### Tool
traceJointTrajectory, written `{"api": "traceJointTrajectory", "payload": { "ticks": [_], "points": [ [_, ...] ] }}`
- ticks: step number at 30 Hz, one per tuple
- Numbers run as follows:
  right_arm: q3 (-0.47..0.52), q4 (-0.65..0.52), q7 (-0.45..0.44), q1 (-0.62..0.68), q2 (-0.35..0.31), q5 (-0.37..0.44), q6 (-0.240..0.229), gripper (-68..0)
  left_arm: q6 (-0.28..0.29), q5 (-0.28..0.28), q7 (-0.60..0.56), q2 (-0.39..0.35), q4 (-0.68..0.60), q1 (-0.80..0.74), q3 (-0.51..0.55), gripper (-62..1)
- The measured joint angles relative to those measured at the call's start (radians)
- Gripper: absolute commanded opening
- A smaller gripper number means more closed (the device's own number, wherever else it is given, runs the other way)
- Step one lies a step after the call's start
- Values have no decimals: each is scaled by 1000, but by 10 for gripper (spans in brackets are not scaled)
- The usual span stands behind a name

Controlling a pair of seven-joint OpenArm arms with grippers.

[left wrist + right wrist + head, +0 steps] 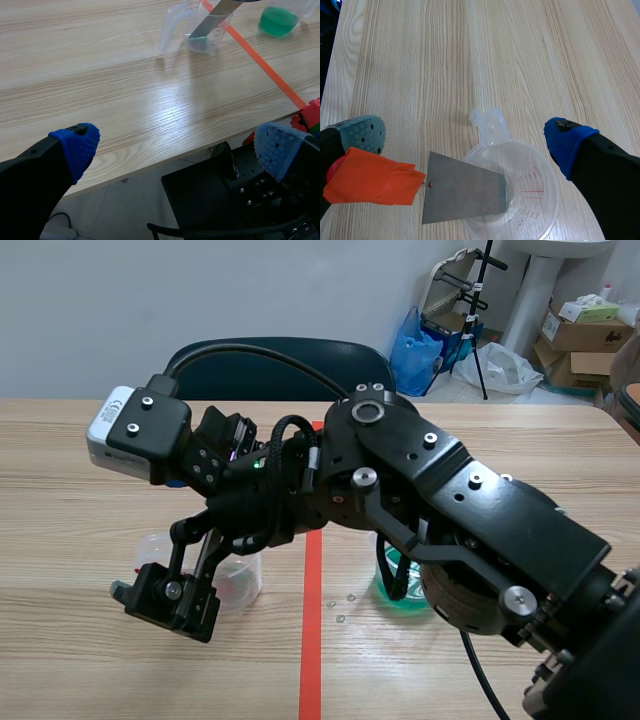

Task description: Do the redox reaction experiment

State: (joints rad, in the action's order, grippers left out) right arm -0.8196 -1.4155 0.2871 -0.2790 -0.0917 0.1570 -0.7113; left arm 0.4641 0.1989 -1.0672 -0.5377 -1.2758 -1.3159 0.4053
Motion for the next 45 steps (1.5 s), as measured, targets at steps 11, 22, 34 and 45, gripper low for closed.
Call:
{"api": "traceJointTrajectory", "payload": {
  "ticks": [11,22,34,45],
  "points": [
    [0,0,-2,0,0,0,0,4,0,0,0,0,0,0,0,14],
    [0,0,-2,0,0,0,0,4,0,0,0,0,0,0,0,14],
    [0,0,-38,0,-3,0,17,4,0,0,0,0,0,0,0,14],
    [0,0,-355,76,-148,3,123,4,0,0,0,0,0,0,0,14]
  ]
}}
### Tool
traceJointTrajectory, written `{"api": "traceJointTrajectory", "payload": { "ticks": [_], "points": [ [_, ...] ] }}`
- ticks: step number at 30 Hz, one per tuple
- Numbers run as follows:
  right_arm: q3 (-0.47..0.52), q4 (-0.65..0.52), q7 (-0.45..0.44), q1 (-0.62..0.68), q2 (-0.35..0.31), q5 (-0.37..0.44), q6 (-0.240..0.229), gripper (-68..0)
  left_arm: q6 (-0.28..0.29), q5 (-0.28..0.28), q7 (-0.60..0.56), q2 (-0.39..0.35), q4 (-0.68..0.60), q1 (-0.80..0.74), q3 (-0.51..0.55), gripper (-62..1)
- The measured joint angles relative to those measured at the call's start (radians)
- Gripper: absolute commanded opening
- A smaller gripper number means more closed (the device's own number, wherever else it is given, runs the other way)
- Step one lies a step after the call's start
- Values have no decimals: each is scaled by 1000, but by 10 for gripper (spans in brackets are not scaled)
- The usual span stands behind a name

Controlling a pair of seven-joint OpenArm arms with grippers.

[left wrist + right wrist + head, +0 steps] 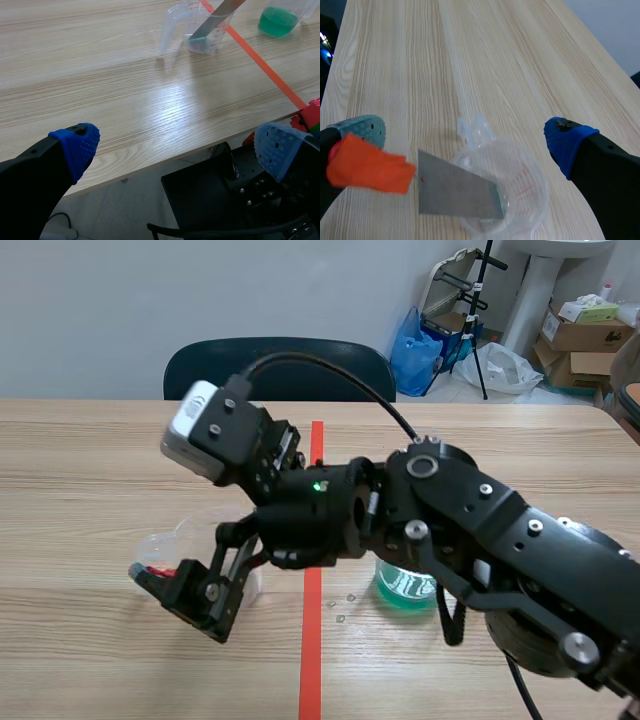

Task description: Do the redox reaction experiment

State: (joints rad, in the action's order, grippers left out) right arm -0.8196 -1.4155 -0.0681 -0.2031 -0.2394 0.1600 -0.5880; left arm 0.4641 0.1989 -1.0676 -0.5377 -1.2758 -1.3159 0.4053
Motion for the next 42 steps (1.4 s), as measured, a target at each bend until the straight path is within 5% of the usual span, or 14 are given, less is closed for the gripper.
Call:
{"api": "traceJointTrajectory", "payload": {
  "ticks": [6,12,18,23,33,42],
  "points": [
    [0,-39,-98,58,-87,0,53,4,0,0,0,0,0,0,0,14],
    [25,-209,-118,136,-202,40,148,4,0,0,0,0,0,0,0,14],
    [160,-353,-118,236,-331,162,208,4,0,2,0,0,0,0,0,14],
    [282,-445,-122,340,-409,205,207,4,0,72,0,8,0,0,0,14],
    [473,-592,-240,621,-547,257,241,4,0,87,65,209,-69,34,35,14],
    [641,-650,-281,846,-566,282,248,4,-11,-27,212,315,-375,35,64,14]
  ]
}}
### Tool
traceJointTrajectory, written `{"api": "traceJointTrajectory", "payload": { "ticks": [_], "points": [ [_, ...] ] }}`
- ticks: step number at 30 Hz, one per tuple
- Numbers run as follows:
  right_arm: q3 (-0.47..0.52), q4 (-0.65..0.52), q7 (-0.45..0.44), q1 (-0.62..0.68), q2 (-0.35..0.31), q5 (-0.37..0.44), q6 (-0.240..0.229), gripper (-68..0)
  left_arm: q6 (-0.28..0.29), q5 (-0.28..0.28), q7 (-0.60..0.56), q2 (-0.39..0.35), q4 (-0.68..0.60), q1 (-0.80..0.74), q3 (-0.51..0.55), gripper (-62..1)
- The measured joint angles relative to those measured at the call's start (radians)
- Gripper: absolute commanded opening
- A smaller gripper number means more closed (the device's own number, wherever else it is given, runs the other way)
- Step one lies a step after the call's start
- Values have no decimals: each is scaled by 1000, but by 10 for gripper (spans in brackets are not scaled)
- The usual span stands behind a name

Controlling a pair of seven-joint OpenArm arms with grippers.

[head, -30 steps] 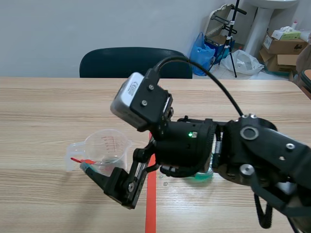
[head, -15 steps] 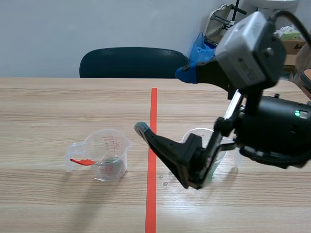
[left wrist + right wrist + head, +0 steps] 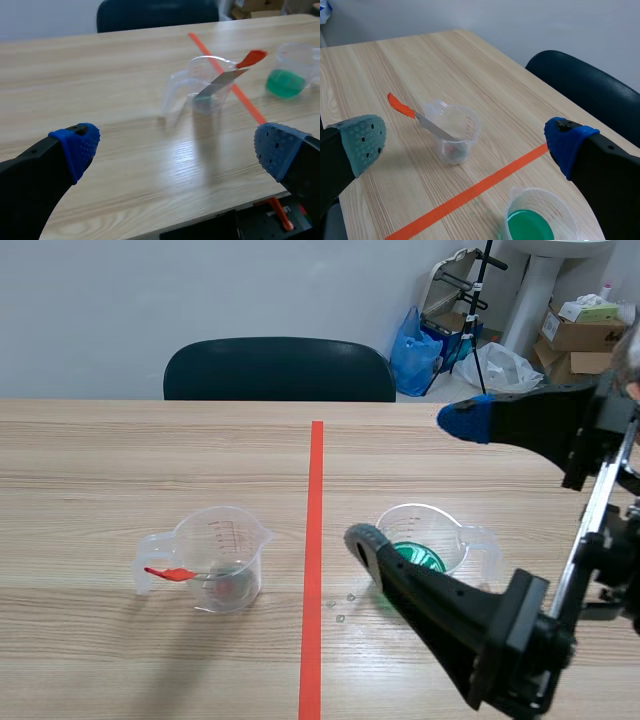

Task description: Do the redox reaction experiment

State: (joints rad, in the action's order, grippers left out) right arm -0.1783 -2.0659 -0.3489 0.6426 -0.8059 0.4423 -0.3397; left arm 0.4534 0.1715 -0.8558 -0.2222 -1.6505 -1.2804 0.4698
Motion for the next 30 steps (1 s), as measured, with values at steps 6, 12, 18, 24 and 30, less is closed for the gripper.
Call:
{"api": "traceJointTrajectory", "payload": {
  "ticks": [6,12,18,24,30],
  "points": [
    [119,-35,-21,95,0,8,1,4,2,-79,39,83,-111,-3,0,14],
    [209,-45,-29,137,2,50,0,4,2,-77,128,97,-147,-3,0,14],
    [212,-45,-16,137,2,49,-4,4,-20,-66,140,97,-163,-3,0,14],
    [211,-45,0,136,2,49,-4,4,-20,-66,142,97,-169,-3,0,14],
    [211,-45,25,136,2,48,-4,4,-20,-66,142,97,-169,-3,0,14]
  ]
}}
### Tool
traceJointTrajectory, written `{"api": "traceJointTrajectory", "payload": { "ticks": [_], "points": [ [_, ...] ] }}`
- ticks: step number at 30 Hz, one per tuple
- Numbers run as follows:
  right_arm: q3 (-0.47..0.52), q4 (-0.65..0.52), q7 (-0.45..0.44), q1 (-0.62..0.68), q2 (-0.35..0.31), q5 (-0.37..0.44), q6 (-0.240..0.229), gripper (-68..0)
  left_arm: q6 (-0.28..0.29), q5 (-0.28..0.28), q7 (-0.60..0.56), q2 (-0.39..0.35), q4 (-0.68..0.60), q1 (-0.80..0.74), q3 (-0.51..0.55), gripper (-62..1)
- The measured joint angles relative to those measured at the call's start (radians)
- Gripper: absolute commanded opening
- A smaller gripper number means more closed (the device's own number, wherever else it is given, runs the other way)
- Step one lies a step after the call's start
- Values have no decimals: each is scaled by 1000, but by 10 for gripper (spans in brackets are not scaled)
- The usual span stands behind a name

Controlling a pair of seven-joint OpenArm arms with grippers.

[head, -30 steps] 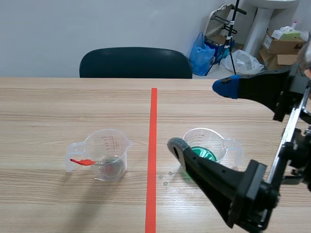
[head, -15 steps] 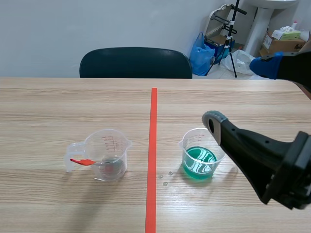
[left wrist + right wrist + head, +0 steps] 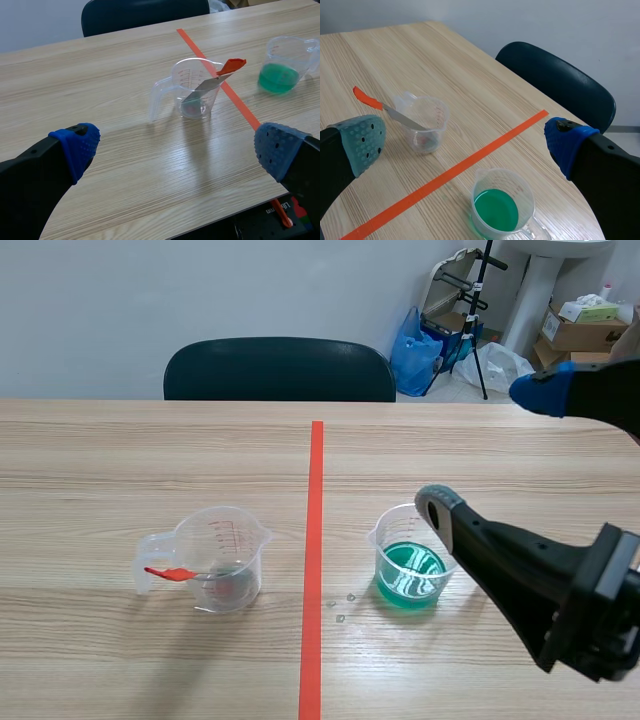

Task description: Do the redox reaction experiment

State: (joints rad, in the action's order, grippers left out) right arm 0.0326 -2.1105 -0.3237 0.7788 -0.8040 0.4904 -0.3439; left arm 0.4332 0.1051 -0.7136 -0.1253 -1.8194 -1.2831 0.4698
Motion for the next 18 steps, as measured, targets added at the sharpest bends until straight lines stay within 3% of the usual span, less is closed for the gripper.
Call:
{"api": "traceJointTrajectory", "payload": {
  "ticks": [18],
  "points": [
    [0,0,0,0,0,0,-3,4,0,0,14,0,-1,0,0,14]
  ]
}}
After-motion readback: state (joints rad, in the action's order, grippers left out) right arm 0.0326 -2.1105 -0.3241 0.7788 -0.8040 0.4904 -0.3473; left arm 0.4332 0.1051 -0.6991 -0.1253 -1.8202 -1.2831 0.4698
